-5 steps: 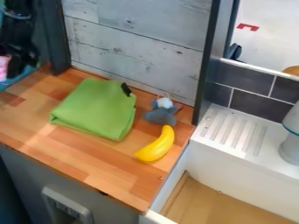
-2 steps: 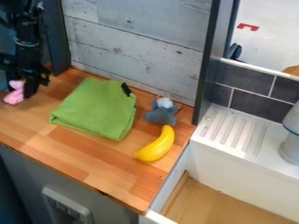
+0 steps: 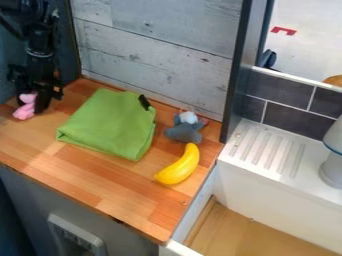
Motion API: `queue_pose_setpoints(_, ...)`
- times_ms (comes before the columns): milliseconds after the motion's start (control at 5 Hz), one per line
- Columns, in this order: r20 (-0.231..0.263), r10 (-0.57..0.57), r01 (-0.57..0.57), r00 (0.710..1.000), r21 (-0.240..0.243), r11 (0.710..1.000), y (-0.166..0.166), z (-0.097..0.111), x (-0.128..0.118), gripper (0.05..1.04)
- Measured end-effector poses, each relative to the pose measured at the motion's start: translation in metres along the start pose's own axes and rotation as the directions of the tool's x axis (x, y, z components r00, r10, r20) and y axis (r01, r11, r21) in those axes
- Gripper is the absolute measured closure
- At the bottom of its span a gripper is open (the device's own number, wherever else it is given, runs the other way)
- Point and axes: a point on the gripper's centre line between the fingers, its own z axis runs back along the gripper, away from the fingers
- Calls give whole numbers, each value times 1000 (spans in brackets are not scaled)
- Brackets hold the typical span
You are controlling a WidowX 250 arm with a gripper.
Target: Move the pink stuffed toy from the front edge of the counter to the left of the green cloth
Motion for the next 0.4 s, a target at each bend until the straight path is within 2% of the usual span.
queue_pose_setpoints(200,16,-14,14,1000,14,1000,-9,4,5,480)
queue_pose_setpoints(400,13,-15,15,1000,-13,1000,-19,8,-11,233)
